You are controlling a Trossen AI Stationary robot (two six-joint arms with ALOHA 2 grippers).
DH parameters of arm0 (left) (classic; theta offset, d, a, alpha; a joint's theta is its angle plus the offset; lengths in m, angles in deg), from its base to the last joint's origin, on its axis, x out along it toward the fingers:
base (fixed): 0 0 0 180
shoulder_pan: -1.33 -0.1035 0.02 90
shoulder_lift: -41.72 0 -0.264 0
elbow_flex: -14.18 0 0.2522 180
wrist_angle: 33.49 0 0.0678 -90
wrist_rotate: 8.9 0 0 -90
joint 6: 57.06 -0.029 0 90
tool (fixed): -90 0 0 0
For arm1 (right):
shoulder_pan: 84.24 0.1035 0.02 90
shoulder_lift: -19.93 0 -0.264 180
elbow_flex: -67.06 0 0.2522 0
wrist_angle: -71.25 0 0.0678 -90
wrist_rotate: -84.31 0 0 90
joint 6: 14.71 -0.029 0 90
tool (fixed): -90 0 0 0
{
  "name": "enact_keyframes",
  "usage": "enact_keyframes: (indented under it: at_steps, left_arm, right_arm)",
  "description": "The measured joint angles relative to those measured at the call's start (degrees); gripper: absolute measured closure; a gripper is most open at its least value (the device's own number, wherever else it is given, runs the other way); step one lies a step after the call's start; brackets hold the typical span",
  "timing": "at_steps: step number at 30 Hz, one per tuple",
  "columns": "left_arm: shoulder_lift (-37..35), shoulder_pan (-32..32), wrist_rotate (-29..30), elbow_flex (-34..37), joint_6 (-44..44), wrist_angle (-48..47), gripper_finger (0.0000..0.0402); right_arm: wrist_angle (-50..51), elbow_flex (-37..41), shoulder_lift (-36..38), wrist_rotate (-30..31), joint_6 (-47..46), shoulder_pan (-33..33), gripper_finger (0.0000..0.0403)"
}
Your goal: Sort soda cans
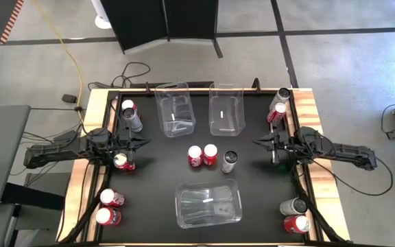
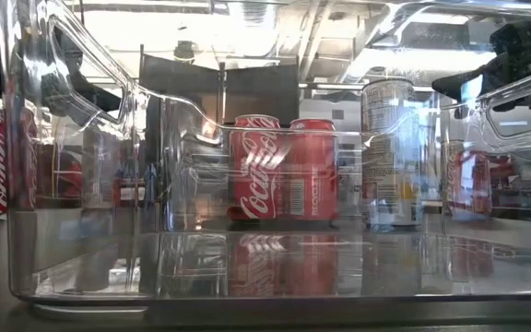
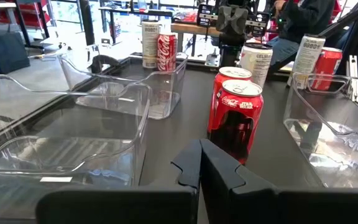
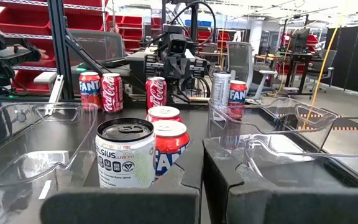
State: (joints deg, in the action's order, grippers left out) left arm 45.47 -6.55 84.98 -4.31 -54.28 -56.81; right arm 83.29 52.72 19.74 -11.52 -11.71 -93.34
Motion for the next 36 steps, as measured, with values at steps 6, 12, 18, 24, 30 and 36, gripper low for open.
enact_keyframes:
  at_steps: [6, 12, 18, 24, 30, 36]
  left_arm:
    - [0.0, -0.02, -0.01, 0.0, 0.0, -0.01, 0.0401]
    - [-0.01, -0.01, 0.0, -0.01, -0.02, -0.01, 0.0401]
    - [0.0, -0.01, -0.01, -0.02, -0.01, -0.01, 0.0401]
    - [-0.02, -0.02, -0.02, 0.0, -0.01, -0.02, 0.0401]
    - [-0.02, 0.0, -0.02, -0.02, -0.02, 0.0, 0.0401]
    - [-0.02, -0.02, -0.01, -0.01, -0.76, 0.0, 0.0401]
  right_arm:
    - [-0.02, 0.02, -0.02, 0.01, 0.0, 0.01, 0.0375]
    - [0.0, 0.0, -0.02, 0.01, 0.0, 0.02, 0.0375]
    - [0.0, 0.02, -0.01, 0.01, -0.01, 0.0, 0.0375]
    - [0.0, 0.02, -0.01, 0.01, 0.0, 0.0, 0.0375]
    - [0.0, 0.0, 0.0, 0.01, 0.0, 0.01, 0.0375]
    - [-0.01, 0.01, -0.01, 0.01, 0.0, 0.02, 0.0375]
